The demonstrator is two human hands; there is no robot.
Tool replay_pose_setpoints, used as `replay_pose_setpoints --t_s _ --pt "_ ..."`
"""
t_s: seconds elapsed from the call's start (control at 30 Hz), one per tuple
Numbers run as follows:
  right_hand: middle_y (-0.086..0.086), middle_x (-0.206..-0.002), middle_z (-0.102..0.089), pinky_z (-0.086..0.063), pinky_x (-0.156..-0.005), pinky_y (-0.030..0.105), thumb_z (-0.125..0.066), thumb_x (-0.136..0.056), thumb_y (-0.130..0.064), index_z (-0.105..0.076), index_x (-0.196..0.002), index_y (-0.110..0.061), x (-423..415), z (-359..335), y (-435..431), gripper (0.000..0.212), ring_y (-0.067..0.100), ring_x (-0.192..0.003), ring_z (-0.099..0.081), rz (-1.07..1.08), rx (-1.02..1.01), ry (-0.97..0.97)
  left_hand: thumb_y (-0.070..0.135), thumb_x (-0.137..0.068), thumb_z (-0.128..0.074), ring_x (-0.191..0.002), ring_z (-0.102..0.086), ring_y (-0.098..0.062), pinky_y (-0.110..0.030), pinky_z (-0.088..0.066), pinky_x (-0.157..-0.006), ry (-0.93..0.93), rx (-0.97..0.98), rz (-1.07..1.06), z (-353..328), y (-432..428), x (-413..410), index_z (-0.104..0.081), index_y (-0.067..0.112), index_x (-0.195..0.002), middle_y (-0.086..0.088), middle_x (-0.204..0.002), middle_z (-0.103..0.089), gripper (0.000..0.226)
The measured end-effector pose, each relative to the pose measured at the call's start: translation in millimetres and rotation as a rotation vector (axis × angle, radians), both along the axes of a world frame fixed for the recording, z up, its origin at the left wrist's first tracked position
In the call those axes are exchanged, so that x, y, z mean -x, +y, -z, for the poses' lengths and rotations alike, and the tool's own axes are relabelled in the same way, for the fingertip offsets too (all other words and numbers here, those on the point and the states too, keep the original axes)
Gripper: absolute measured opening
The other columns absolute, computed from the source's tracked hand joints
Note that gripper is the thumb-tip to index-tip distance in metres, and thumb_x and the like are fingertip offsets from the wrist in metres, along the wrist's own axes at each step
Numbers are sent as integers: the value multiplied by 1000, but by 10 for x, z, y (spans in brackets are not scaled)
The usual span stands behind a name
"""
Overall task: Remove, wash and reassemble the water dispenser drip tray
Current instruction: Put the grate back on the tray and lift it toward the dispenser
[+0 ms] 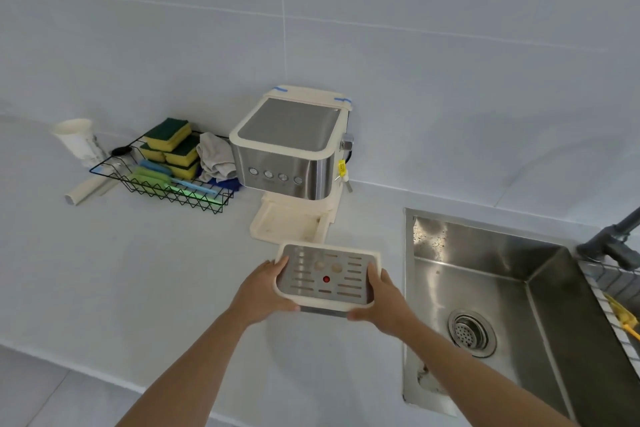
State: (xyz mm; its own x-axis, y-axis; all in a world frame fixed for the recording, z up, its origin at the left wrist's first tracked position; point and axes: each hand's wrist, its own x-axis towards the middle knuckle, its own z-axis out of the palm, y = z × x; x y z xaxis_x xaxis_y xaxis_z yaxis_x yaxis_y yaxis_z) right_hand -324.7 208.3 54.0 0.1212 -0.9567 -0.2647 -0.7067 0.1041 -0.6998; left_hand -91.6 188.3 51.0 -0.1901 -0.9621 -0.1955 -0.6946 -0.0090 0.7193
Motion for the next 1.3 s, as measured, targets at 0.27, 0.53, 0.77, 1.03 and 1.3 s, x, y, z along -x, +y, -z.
replay_pose_setpoints --t_s 0.27,0.53,0.77,1.03,1.3 --pt "-2 -118 -42 -48 -90 22 -79 -65 -24 -25 -137 -25 -495 22 -516 90 9 -105 -48 11 20 -56 26 -61 -82 -114 -48 -19 -34 -43 -99 12 11 25 -63 -538 -520 -25 16 -145 -4 -122 -50 102" --pt "3 -135 -38 -46 -98 28 -80 -67 -23 -6 -147 -17 -980 174 -919 109 20 -120 -45 135 -6 -4 40 -59 -78 -114 -46 -17 -29 -41 -97 -89 -9 150 177 -1212 -992 -20 21 -146 -2 -122 -50 106" --pt "6 -133 -40 -44 -99 30 -78 -67 -22 -9 -147 -14 -1082 274 -1112 105 23 -120 -45 199 -62 80 47 -57 -74 -97 -42 -9 -21 -38 -78 -142 -30 210 409 -1532 -1028 -15 25 -147 6 -105 -42 110" --pt "8 -131 -42 -46 -95 30 -78 -69 -19 -13 -144 -13 -1103 397 -1255 99 23 -118 -46 212 -109 120 51 -58 -70 -111 -45 -14 -27 -43 -87 -203 -39 238 596 -1702 -1013 -15 28 -146 2 -122 -44 107" --pt "8 -129 -42 -46 -94 29 -78 -69 -16 -12 -145 -12 -1074 509 -1342 100 23 -116 -45 232 -133 135 52 -64 -69 -116 -43 -15 -26 -43 -89 -263 -16 288 686 -1779 -975 -11 26 -147 0 -126 -43 104"
